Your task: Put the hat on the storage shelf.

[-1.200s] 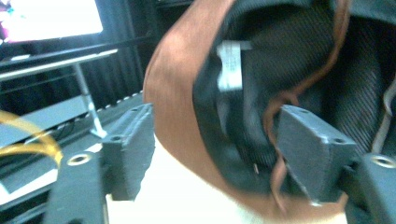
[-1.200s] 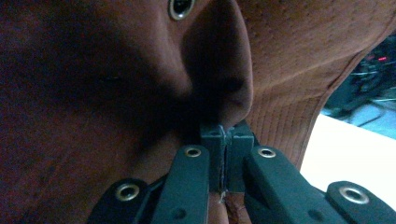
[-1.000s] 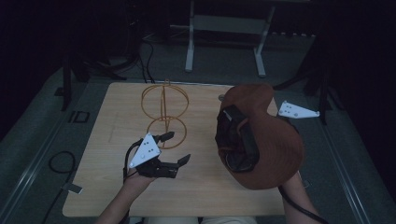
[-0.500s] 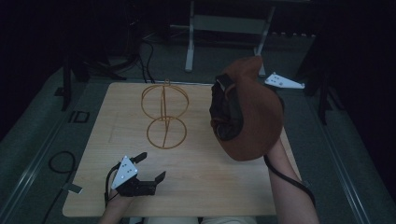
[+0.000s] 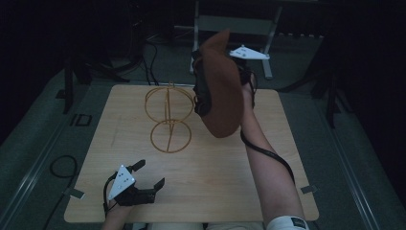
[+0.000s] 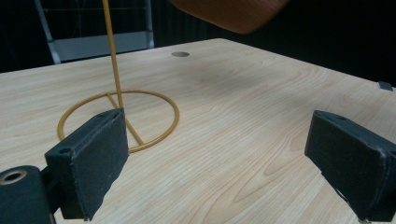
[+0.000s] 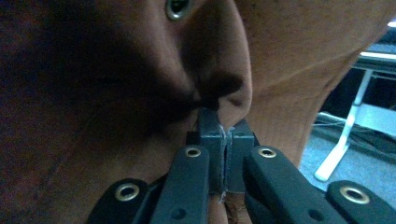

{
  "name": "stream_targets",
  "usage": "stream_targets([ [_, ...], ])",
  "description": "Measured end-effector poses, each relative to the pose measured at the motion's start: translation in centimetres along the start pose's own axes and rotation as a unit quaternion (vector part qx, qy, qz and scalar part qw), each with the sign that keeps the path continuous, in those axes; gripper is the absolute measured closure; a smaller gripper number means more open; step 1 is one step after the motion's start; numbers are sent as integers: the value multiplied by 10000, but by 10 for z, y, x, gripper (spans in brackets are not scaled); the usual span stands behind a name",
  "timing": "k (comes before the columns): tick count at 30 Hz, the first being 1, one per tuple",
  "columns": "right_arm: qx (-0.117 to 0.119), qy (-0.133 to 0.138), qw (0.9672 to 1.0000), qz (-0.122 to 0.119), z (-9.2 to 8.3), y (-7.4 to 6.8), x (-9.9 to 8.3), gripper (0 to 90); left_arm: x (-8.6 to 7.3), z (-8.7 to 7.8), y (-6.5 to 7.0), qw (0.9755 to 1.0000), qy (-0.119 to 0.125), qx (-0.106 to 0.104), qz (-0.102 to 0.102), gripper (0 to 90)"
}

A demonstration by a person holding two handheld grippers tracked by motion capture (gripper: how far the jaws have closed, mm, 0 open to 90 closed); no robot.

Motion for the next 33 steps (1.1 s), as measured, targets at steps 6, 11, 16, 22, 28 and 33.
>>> stream_targets([
  [6, 508, -398, 9977, -182, 34, -29, 10, 879, -2, -2, -2, 10000, -5, 8, -4, 67],
  [11, 898, -895, 9907, -496, 58, -59, 4, 875, -3, -2, -2, 10000, -2, -18, -64, 68],
  [16, 1099, -1188, 9859, -433, 79, -73, -6, 847, -3, -2, -1, 10000, 20, -61, -47, 67],
  [22, 1286, -1317, 9827, -200, 92, -77, -15, 556, -5, 1, 0, 9999, -51, -138, -34, 67],
  [28, 1277, -1234, 9793, -970, 100, -94, -26, 293, -6, 3, 0, 9998, -87, -175, -70, 67],
  [33, 1123, -1059, 9776, -1434, 106, -104, -34, 238, -5, 3, 1, 9997, -56, -187, -124, 67],
])
Point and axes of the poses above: each handheld gripper's, and its own axes: z roughly forward along the jaws, x roughly out of its top, y roughly to its right, the point moved 1 cm from there along z, roughly forward along the jaws, and after that the axes turned 1 degree about -y, right-handed, at the moved point
